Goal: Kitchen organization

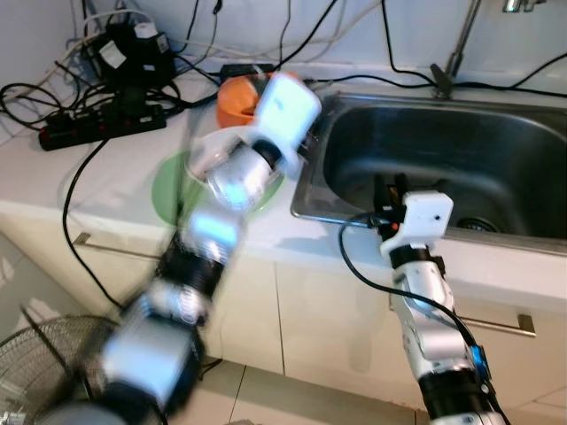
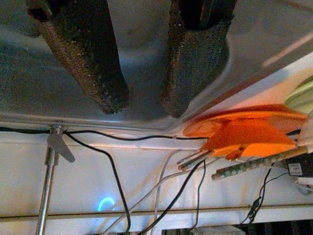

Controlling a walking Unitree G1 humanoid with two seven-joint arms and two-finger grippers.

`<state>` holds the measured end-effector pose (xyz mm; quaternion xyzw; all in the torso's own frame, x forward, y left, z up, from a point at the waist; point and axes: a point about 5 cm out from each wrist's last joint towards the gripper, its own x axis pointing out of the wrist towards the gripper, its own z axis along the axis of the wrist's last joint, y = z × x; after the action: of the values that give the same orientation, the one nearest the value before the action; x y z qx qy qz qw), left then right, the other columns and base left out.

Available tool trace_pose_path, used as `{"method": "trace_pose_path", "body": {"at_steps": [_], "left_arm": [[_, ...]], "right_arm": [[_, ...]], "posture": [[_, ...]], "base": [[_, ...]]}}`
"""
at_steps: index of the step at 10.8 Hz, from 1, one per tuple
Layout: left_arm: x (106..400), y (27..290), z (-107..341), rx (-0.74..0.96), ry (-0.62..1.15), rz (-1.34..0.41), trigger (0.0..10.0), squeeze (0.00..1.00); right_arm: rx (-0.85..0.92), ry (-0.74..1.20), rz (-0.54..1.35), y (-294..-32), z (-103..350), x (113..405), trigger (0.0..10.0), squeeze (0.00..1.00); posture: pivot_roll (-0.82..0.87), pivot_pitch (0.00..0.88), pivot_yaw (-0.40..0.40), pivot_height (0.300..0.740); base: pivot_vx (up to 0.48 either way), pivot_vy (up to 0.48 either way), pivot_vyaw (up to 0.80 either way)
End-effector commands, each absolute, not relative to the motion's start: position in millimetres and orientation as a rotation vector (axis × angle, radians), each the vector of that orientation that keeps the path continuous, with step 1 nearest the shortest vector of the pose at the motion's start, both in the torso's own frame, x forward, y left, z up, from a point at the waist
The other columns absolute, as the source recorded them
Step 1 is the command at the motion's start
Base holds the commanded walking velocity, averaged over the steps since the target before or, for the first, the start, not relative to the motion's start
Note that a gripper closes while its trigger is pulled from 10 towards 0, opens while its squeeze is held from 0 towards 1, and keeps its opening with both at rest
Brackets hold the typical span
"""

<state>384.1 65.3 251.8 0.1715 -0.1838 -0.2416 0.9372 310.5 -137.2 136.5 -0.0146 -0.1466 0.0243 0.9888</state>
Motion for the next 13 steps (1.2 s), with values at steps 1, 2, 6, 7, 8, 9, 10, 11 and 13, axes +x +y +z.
{"method": "trace_pose_path", "body": {"at_steps": [1, 2, 6, 7, 8, 9, 10, 11, 13], "left_arm": [[393.7, 78.2, 251.9, 0.358, -0.330, -0.455, 10.0, 1.00], [401.2, 90.5, 253.3, 0.349, -0.275, -0.439, 10.0, 1.00], [411.4, 142.9, 257.5, 0.405, -0.100, -0.569, 10.0, 1.00], [408.9, 154.4, 257.4, 0.421, -0.072, -0.628, 10.0, 0.00], [406.8, 165.0, 256.0, 0.420, -0.040, -0.672, 10.0, 0.00], [402.8, 176.1, 253.9, 0.433, -0.023, -0.729, 10.0, 0.00], [397.9, 184.8, 251.4, 0.426, -0.019, -0.789, 10.0, 0.00], [398.1, 188.9, 246.7, 0.452, 0.015, -0.773, 10.0, 0.00], [398.9, 188.1, 240.6, 0.478, 0.052, -0.771, 10.0, 0.00]], "right_arm": [[-0.030, -0.296, 0.060, -131.8, 137.3, 312.2, 10.0, 0.00], [-0.026, -0.297, 0.062, -130.0, 137.2, 312.4, 10.0, 0.00], [-0.011, -0.297, 0.066, -124.9, 137.7, 313.8, 10.0, 0.00], [-0.008, -0.297, 0.066, -124.3, 137.6, 314.2, 10.0, 0.00], [-0.006, -0.294, 0.067, -123.3, 136.9, 314.2, 10.0, 0.00], [-0.003, -0.292, 0.068, -122.0, 136.0, 314.0, 10.0, 0.00], [0.002, -0.290, 0.068, -121.0, 135.3, 314.1, 10.0, 0.00], [0.003, -0.290, 0.068, -120.5, 135.5, 314.3, 10.0, 0.00], [0.005, -0.292, 0.065, -120.8, 135.5, 315.1, 10.0, 0.00]], "posture": [[0.02, 0.000, 0.096, 0.740], [0.02, 0.000, 0.098, 0.740], [0.04, 0.000, 0.106, 0.740], [0.05, 0.000, 0.108, 0.740], [0.05, 0.000, 0.111, 0.740], [0.06, 0.000, 0.112, 0.740], [0.06, 0.000, 0.115, 0.740], [0.06, 0.000, 0.117, 0.740], [0.06, 0.000, 0.119, 0.740]], "base": [[0.000, 0.000, 0.00], [0.000, 0.000, 0.00], [0.000, 0.000, 0.00], [0.000, 0.000, 0.00], [0.000, 0.000, 0.00], [0.000, 0.000, 0.00], [0.000, 0.000, 0.00], [0.000, 0.000, 0.00], [0.000, 0.000, 0.00]]}}
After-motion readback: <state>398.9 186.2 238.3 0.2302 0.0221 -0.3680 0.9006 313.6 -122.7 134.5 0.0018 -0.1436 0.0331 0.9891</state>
